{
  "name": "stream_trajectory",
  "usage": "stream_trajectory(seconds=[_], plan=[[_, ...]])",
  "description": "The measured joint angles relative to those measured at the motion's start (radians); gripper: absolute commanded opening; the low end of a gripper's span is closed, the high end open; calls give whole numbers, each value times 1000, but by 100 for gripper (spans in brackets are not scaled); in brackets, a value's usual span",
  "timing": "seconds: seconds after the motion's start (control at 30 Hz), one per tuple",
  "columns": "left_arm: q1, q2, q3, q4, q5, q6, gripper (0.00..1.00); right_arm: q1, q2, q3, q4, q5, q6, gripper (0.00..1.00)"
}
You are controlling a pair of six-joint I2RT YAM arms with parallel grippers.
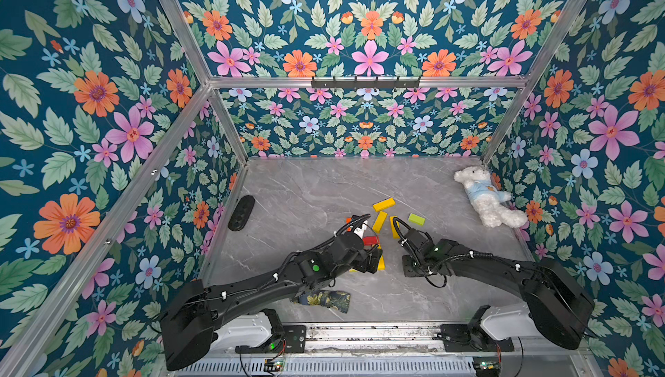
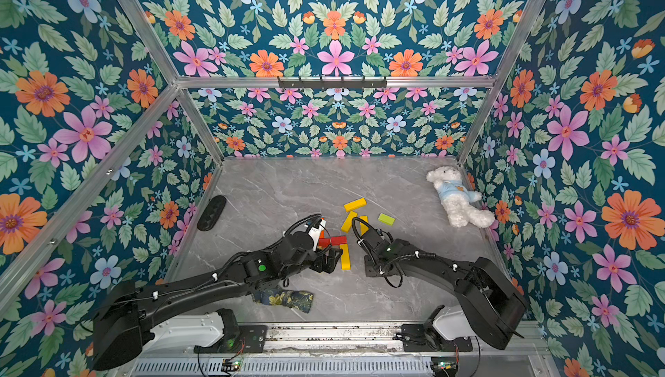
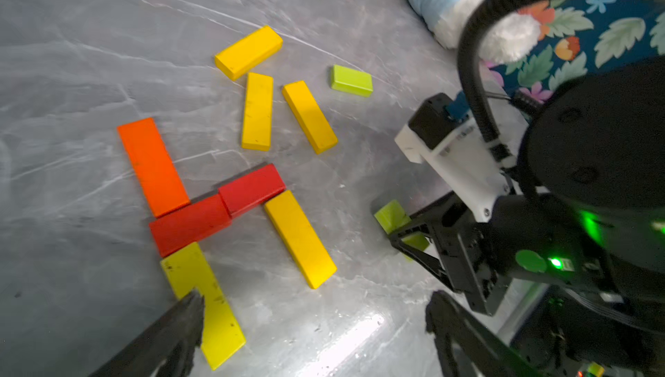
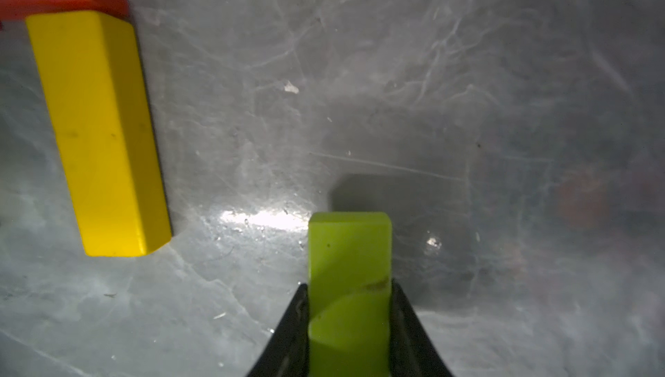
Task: Assemble the letter h with building blocks
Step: Assemble the building block at the center of the board.
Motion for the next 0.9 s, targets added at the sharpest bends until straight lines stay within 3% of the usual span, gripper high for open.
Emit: stream_trajectory(seconds=[0.1, 0.23, 0.33, 0.47, 0.7, 0.9], plan=[[14, 27, 13, -7, 52, 2, 99, 0, 0, 2, -14, 0, 5, 52], [30, 34, 16, -26, 95, 2, 99, 0, -25, 8, -25, 4, 5, 60], [32, 31, 16, -34, 121, 2, 99, 0, -69, 27, -45, 9, 7, 57], [32, 11, 14, -36, 135, 2, 99, 12, -134, 42, -77, 5, 37, 41], [32, -32, 1, -39, 131, 3, 99, 146, -130, 5, -75, -119, 162, 39], [32, -38, 1, -39, 131, 14, 99, 166, -55, -21, -53, -140, 247, 40]])
